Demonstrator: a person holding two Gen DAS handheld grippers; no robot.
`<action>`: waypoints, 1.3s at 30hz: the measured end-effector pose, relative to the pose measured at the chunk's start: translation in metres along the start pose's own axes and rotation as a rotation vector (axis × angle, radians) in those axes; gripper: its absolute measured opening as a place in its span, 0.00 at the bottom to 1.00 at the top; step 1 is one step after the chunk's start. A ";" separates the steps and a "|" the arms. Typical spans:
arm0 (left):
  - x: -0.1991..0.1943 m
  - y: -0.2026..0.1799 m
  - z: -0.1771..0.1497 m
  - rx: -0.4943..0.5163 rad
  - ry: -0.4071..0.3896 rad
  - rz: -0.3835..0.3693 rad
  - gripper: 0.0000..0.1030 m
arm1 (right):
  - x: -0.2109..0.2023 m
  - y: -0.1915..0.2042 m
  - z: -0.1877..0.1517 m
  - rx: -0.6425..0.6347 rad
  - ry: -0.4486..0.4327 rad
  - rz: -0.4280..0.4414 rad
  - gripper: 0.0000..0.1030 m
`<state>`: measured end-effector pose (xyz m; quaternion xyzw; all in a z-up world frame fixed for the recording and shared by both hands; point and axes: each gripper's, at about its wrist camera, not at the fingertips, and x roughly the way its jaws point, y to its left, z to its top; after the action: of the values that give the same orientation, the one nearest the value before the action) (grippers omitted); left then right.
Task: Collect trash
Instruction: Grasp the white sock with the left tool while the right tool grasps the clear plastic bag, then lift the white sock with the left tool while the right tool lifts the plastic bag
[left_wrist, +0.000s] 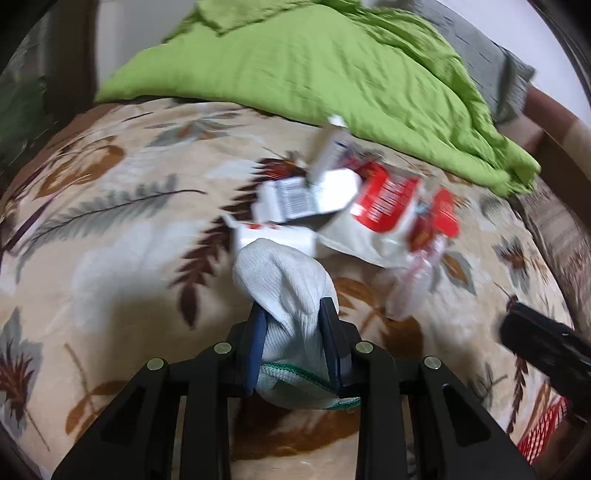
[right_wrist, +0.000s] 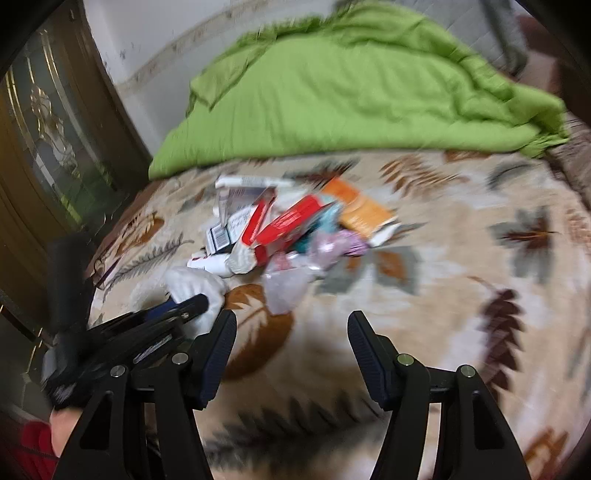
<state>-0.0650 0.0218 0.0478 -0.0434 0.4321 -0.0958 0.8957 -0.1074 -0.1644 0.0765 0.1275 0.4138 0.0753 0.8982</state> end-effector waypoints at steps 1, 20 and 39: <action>0.000 0.002 0.001 -0.007 -0.005 0.011 0.27 | 0.010 0.002 0.004 0.005 0.013 0.000 0.65; -0.003 -0.010 0.004 0.041 -0.045 0.035 0.27 | 0.013 -0.006 0.008 -0.023 -0.008 -0.038 0.25; -0.026 -0.059 -0.016 0.243 -0.124 -0.065 0.27 | -0.054 -0.009 -0.036 -0.101 -0.125 -0.205 0.25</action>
<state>-0.1010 -0.0301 0.0677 0.0456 0.3595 -0.1738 0.9157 -0.1696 -0.1800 0.0905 0.0437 0.3635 -0.0042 0.9306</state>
